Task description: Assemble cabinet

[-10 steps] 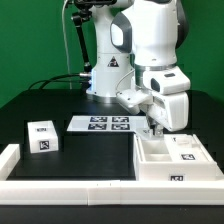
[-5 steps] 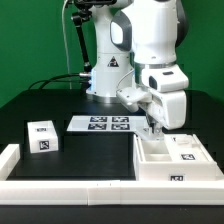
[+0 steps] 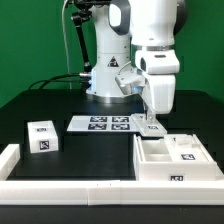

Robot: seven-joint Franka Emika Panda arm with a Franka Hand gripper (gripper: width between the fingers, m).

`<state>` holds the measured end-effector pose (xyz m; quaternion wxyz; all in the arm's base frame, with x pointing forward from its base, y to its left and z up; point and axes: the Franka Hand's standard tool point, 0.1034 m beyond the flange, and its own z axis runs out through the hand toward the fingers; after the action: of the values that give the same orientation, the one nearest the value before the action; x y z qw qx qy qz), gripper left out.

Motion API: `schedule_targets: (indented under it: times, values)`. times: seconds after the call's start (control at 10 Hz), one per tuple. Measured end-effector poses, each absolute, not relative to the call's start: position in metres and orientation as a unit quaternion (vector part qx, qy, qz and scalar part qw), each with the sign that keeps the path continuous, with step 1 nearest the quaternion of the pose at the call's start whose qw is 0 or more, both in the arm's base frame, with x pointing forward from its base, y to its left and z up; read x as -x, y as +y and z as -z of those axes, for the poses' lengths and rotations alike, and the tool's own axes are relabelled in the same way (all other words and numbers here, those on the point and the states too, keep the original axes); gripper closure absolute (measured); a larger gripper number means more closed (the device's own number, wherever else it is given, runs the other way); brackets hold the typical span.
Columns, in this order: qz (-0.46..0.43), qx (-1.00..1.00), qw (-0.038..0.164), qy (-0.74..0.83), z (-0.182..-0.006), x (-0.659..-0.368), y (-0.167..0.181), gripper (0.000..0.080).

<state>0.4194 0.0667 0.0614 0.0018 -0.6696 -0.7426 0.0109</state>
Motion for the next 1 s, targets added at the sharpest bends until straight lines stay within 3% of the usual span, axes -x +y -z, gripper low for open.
schedule_targets:
  times: [0.3,0.5,1.0]
  values:
    - [0.004,0.671,-0.004,-0.742,-0.062,-0.421,0.069,0.0732]
    - [0.058,0.688,-0.022,-0.723,-0.062,-0.428,0.069,0.0732]
    - [0.047,0.705,-0.018,-0.707,-0.059,-0.427,0.061,0.0732]
